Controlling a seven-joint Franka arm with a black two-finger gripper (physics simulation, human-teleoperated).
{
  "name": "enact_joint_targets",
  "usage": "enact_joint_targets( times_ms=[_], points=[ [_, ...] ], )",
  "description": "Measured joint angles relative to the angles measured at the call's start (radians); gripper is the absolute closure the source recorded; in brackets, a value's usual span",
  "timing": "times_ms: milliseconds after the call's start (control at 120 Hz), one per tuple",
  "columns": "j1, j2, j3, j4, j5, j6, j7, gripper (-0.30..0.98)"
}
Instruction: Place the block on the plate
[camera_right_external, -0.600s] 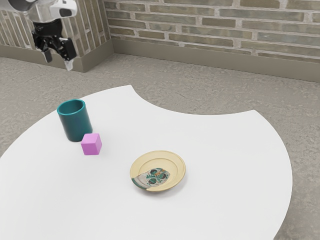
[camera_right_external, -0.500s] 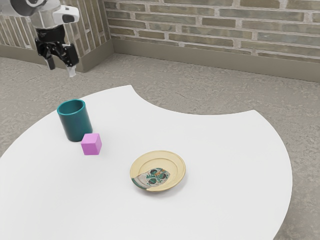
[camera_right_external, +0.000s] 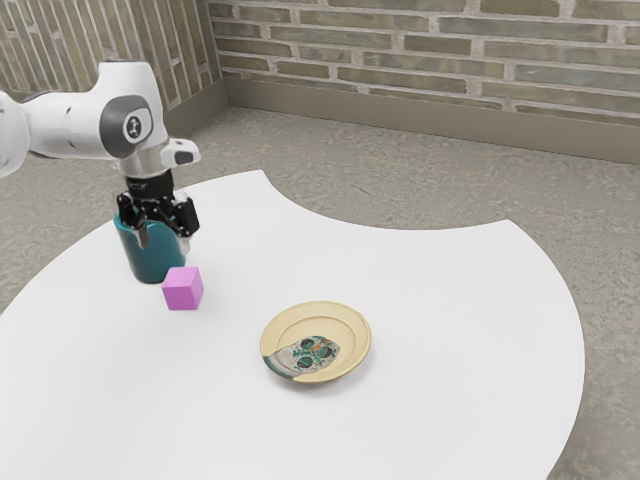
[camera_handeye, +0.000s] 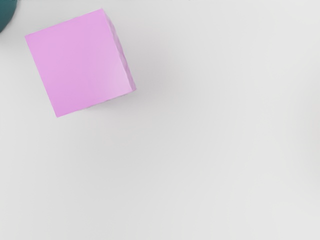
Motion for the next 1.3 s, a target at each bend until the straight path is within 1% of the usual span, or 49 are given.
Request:
enact_joint_targets(
  times_ms=[225, 383, 625, 850, 1300],
  points=[
    [0.033, 0.116, 0.003, 0.030, -0.044, 0.057, -0.048, 0.00],
    [0.053, 0.164, 0.003, 0.038, -0.086, 0.073, -0.079, 0.00],
    [0.069, 0.225, 0.005, 0.066, -0.116, 0.082, -0.127, 0.00],
    [0.080, 0.279, 0.005, 0.104, -0.129, 0.093, -0.158, 0.00],
    [0.093, 0.372, 0.001, 0.169, -0.129, 0.107, -0.193, 0.00]
  ],
)
